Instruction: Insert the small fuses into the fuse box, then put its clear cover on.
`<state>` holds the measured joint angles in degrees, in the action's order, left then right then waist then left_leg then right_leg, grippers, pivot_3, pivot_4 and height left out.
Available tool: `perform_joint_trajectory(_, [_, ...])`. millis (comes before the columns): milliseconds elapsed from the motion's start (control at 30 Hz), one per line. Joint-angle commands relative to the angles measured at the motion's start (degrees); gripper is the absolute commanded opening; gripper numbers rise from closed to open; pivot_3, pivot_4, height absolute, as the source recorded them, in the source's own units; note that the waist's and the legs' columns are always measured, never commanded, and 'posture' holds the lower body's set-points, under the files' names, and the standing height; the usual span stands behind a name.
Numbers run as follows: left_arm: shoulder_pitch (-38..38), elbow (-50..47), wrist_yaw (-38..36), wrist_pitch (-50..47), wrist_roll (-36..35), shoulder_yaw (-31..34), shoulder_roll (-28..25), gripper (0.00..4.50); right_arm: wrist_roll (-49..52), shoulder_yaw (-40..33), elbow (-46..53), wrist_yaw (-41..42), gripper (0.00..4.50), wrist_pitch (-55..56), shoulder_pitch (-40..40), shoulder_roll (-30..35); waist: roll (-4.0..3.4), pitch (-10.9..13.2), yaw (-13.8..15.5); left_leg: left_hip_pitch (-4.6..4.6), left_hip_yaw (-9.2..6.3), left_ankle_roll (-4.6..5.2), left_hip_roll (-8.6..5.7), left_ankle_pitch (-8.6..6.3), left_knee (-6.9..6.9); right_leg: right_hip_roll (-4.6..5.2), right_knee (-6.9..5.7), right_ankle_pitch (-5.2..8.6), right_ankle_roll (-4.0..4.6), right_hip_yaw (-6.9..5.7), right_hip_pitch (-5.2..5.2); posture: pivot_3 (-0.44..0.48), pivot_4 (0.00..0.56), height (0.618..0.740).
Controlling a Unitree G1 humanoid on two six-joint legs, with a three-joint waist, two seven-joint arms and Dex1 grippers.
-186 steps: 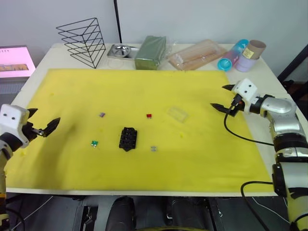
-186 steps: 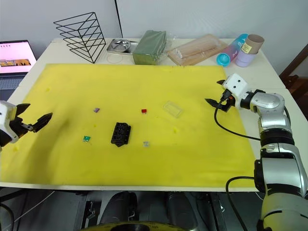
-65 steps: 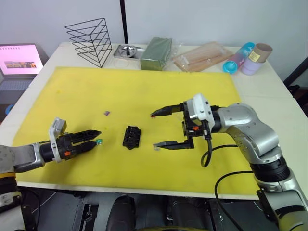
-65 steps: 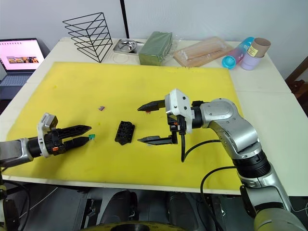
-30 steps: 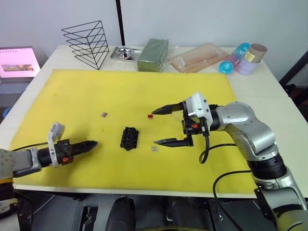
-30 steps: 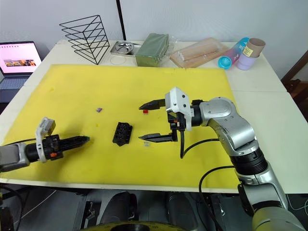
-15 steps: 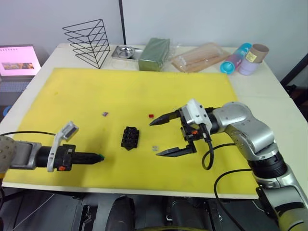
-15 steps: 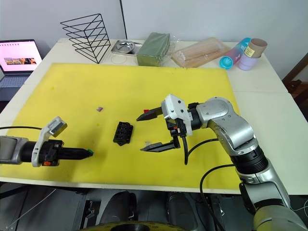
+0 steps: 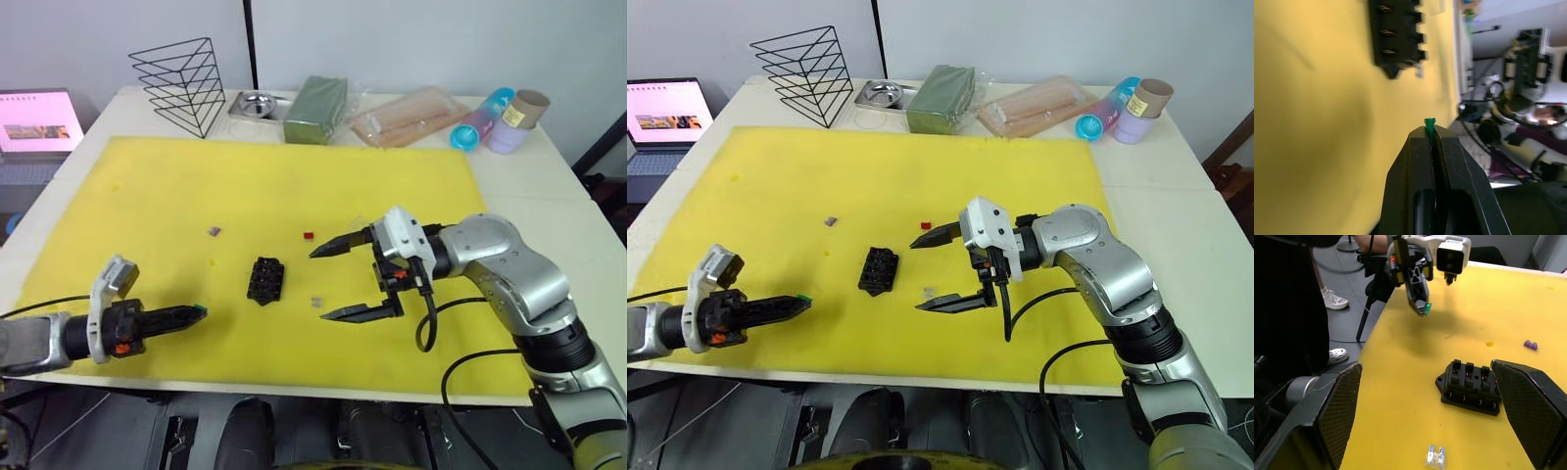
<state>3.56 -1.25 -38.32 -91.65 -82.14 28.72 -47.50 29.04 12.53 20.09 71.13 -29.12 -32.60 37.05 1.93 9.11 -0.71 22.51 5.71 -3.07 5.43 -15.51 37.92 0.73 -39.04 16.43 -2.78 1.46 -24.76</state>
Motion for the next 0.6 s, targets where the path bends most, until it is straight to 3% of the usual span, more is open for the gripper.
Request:
perform_joint_trajectory(33, [-1.0, -0.8, 7.1, 2.8, -3.2, 3.0, 2.3, 0.02, 1.0, -1.0, -0.2, 0.3, 4.5, 0.6, -1.6, -0.5, 0.0, 0.0, -0.1, 0.0, -0.01, 0.0, -0.01, 0.0, 0.0, 0.01, 0.0, 0.0, 0.0, 0.0, 0.0, 0.0, 0.15, 0.74])
perform_joint_trajectory(200, [-4.2, -2.4, 15.7, 5.0, -3.5, 2.8, 4.6, 0.02, 0.7, -0.6, -1.2, 0.8, 4.5, 1.2, -2.1, -0.9, 0.0, 0.0, -0.4, -0.02, -0.08, 0.0, -0.01, 0.0, -0.01, -0.03, 0.0, 0.0, 0.01, 0.01, 0.0, 0.0, 0.15, 0.74])
perform_joint_trajectory(467, [-9.1, -5.5, 27.7, 11.4, -11.9, 1.9, 6.1, 0.02, 0.7, -0.2, -1.6, 1.3, 4.5, 1.5, -2.1, -1.3, -0.01, 0.0, -0.4, -0.05, -0.1, 0.0, 0.0, 0.0, -0.04, -0.02, 0.0, 0.01, 0.02, 0.05, 0.0, 0.0, 0.15, 0.74])
perform_joint_trajectory(600, [-12.4, -6.7, 30.0, 12.9, -16.2, 0.8, 3.6, 0.84, 0.6, -0.2, -1.7, 1.4, 4.5, 1.6, -2.1, -1.7, -0.01, 0.0, -0.5, -0.05, -0.09, 0.0, 0.02, 0.0, -0.04, -0.02, 0.0, 0.03, 0.05, 0.06, -0.01, 0.0, 0.15, 0.74])
